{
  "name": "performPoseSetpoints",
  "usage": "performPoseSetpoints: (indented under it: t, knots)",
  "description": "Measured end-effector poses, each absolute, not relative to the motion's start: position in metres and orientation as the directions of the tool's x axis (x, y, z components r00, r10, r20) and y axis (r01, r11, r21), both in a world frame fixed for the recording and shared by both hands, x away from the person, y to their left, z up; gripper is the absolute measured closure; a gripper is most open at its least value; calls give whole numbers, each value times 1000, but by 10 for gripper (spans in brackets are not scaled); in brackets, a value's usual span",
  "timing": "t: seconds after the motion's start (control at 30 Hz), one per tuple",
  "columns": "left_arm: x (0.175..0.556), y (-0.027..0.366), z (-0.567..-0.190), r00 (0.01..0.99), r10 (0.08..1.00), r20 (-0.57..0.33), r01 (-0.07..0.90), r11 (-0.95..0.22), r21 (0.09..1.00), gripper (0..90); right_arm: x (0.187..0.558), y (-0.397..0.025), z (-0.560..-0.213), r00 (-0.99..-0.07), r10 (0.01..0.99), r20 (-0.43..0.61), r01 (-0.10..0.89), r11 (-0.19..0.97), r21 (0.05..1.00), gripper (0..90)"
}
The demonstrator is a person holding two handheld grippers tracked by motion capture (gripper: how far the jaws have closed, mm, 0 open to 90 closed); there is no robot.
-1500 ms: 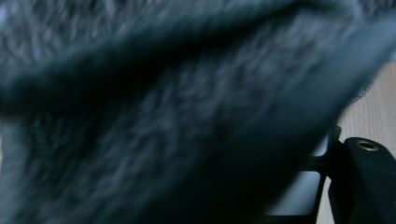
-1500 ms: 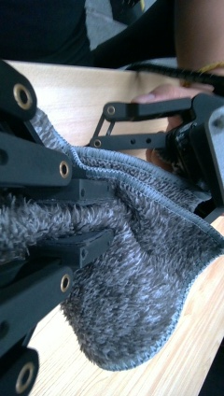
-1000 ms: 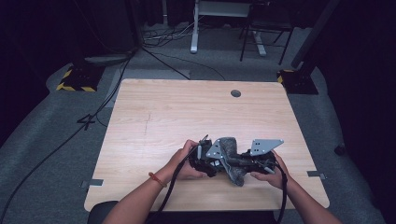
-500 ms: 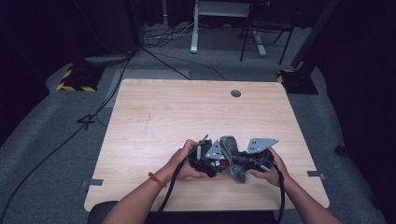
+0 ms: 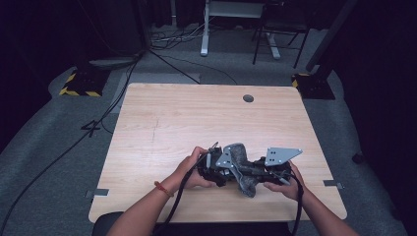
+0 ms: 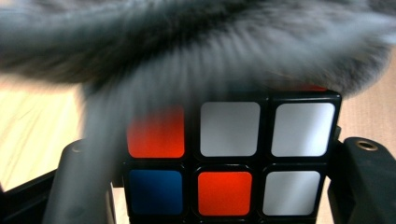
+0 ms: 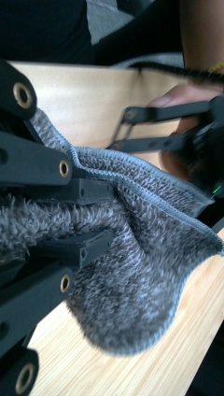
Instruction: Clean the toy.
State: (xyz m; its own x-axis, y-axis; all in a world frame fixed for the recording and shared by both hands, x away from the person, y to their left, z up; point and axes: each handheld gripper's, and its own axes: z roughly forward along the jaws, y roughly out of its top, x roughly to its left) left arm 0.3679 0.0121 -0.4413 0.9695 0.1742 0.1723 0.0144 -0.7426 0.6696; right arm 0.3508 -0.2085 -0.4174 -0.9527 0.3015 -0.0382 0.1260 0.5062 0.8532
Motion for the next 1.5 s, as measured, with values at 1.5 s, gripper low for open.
performPoseSetpoints:
  t: [1.5]
  knots:
    - [366, 19, -434, 964, 186, 188, 15, -749, 663, 335, 345, -202, -419, -960, 271, -70, 102, 573, 813, 761]
